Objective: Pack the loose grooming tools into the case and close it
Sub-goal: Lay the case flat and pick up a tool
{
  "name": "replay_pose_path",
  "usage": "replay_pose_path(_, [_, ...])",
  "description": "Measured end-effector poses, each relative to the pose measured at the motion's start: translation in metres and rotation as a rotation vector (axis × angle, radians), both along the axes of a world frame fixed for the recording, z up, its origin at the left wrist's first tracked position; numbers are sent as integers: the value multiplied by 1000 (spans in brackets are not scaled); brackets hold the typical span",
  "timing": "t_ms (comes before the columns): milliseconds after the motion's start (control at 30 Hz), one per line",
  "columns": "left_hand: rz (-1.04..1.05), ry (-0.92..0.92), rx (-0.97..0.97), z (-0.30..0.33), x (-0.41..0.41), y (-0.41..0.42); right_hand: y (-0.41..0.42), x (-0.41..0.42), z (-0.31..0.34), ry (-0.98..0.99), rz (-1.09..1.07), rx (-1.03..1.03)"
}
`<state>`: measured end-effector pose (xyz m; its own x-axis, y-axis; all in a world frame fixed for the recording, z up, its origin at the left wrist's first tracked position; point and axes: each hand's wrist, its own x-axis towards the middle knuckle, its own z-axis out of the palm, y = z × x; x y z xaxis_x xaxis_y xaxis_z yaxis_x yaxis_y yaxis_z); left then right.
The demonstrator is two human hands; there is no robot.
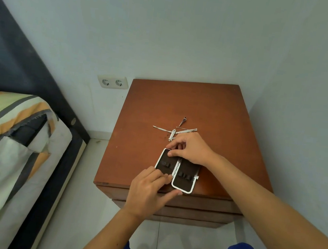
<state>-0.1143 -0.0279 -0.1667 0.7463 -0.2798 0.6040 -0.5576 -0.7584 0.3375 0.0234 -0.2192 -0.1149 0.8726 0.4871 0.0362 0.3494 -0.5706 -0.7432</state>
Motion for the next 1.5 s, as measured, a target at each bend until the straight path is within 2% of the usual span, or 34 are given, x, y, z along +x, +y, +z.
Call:
replay_pose_path(200, [-3,-5,-14,-4,0,-1,16,5,-5,-26,65,33])
replay_pose_path(767, [12,-23,-16,2,7,-4,14,3,-3,-36,71,37])
replay_pose_path(1000, [-61,114,-52,20,5,9,-12,-13,9,-71,-66,38])
replay_pose_path(1133, [-91,176,-11,46,24,35,-37,-39,22,-88,-100,-9])
replay_pose_path(1300, [-110,545,137,66,57,48,-62,-74,19,7,-41,-235])
replay_pose_path(1367, [-131,620,169,62,63,47,-64,-82,12,-18,-34,-264])
replay_pose_path(1500, [-124,601,150,43,62,48,-67,-83,3,-68,-40,-238])
